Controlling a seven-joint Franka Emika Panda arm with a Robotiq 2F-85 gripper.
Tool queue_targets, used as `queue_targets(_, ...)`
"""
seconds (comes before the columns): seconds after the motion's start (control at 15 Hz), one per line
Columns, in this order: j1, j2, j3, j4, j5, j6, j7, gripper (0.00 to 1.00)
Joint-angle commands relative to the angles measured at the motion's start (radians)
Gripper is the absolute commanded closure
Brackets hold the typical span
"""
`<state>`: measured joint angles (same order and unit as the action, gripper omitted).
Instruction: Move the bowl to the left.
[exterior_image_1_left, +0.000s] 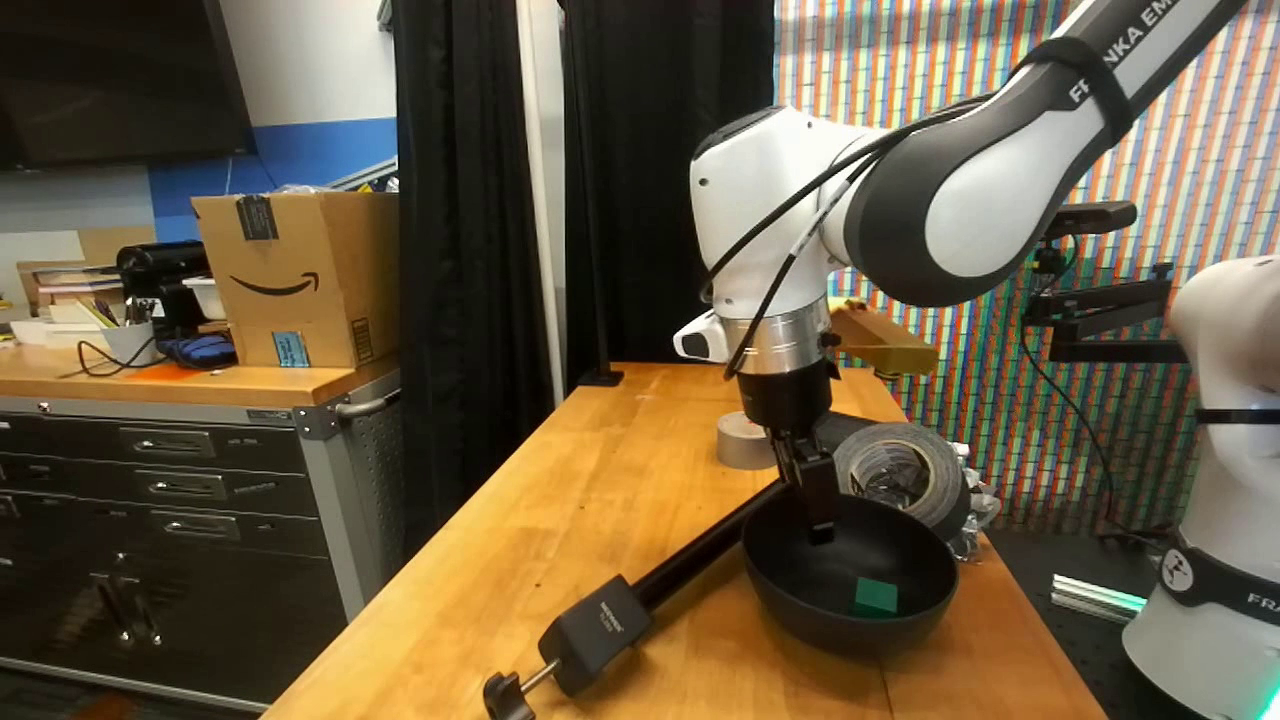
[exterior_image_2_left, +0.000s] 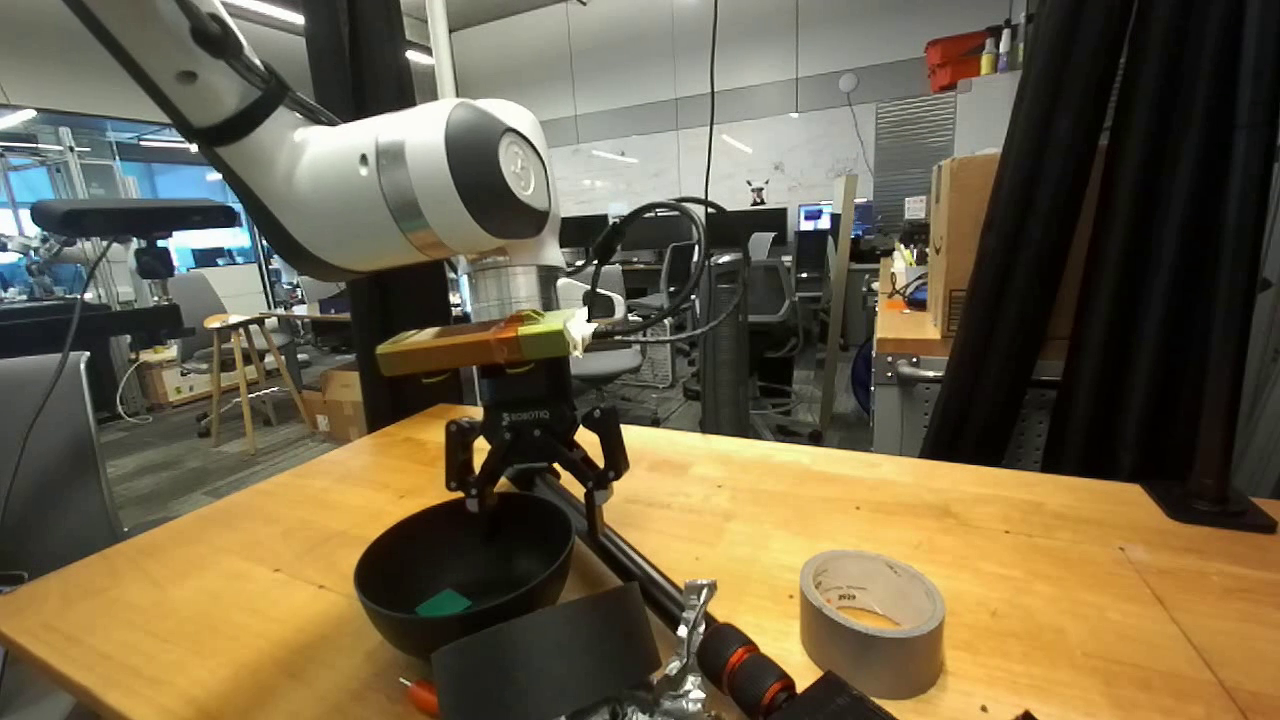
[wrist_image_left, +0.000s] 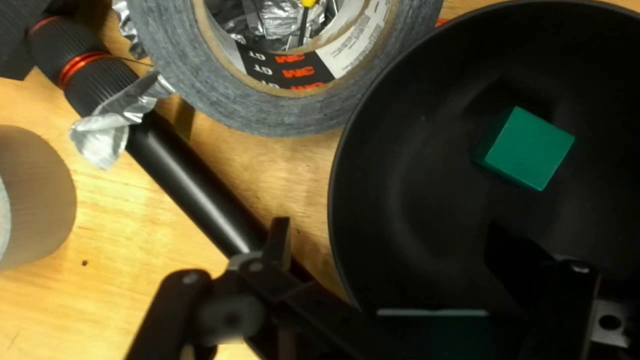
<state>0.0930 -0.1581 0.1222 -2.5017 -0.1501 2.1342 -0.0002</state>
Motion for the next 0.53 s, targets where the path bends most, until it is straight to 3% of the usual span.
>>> queue_targets(0.0, 0.003, -0.028, -0.022, -0.049, 0.026, 0.074, -0.071, 0.0)
queue_targets(0.27, -0.003, -0.034, -0.042, -0.086, 0.033, 0.116, -0.12, 0.0)
queue_targets(0.33, -0.004, -0.034, -0.047, -0.092, 0.034, 0.12, -0.127, 0.05)
queue_targets(0.4, -0.006, -0.035, -0.051, -0.097, 0.032, 0.122, -0.131, 0.27)
queue_targets(0.47, -0.006, -0.034, -0.053, -0.1, 0.03, 0.121, -0.132, 0.29)
